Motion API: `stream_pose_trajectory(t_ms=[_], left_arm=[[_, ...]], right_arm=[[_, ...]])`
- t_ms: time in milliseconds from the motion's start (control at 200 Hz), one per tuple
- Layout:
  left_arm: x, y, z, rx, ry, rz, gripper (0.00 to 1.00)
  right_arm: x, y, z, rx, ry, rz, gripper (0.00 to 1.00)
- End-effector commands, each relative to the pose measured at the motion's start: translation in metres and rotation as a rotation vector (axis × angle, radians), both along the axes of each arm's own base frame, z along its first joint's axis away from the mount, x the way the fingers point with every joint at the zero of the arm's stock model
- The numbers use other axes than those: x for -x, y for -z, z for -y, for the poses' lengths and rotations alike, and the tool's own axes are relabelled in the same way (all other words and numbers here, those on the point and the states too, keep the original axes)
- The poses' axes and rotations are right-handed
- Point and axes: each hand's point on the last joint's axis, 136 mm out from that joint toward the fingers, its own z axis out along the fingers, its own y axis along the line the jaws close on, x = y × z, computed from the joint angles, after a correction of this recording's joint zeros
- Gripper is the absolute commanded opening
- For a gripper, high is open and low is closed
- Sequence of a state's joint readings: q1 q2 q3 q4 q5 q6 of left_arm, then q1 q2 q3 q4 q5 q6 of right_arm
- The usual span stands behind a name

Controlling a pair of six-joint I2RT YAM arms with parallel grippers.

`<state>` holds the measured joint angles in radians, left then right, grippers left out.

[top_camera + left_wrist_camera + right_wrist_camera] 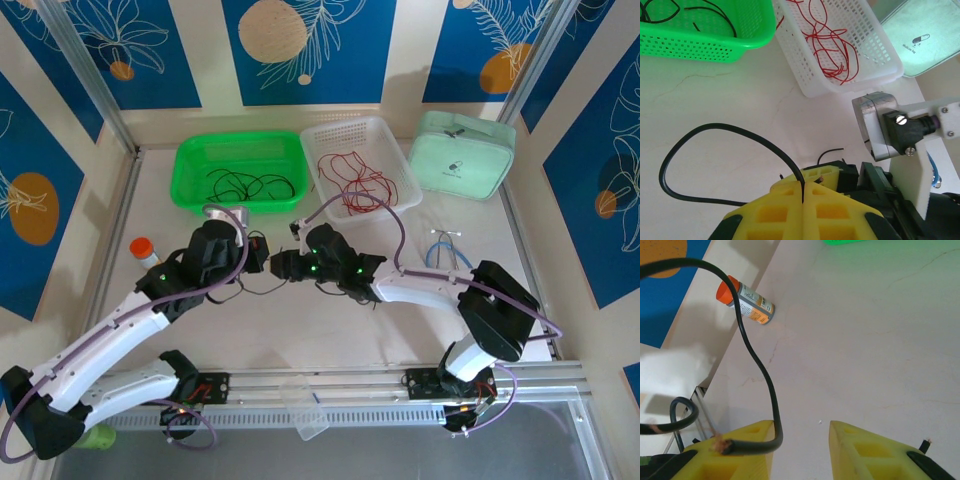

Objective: Untangle the cables

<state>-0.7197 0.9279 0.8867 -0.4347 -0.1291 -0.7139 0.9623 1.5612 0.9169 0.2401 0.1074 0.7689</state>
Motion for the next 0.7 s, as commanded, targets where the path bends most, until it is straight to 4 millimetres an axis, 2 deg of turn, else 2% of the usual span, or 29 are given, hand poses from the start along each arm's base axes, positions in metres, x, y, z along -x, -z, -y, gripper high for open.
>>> stream_pose_trajectory(t_ms=[0,200,375,695], left_arm=[[0.001,-0.023,0.001,0.064,0.000,0.026,0.00],[0.002,-0.025,-0.001,0.075,-0.005,0.031,0.00],[0.003,-0.027,-0.002,0.080,-0.005,0.035,0.00],[0.007,-0.032,-0.004,0.092,-0.004,0.045,0.00]], right_arm=[[-0.010,-0.028,-0.009,-0.053,0.011,0.092,0.33],[-0.011,-0.041,-0.009,-0.074,0.009,0.125,0.31],[-0.012,-0.045,-0.009,-0.081,0.013,0.130,0.27],[-0.016,-0.051,-0.007,-0.081,0.030,0.144,0.12]])
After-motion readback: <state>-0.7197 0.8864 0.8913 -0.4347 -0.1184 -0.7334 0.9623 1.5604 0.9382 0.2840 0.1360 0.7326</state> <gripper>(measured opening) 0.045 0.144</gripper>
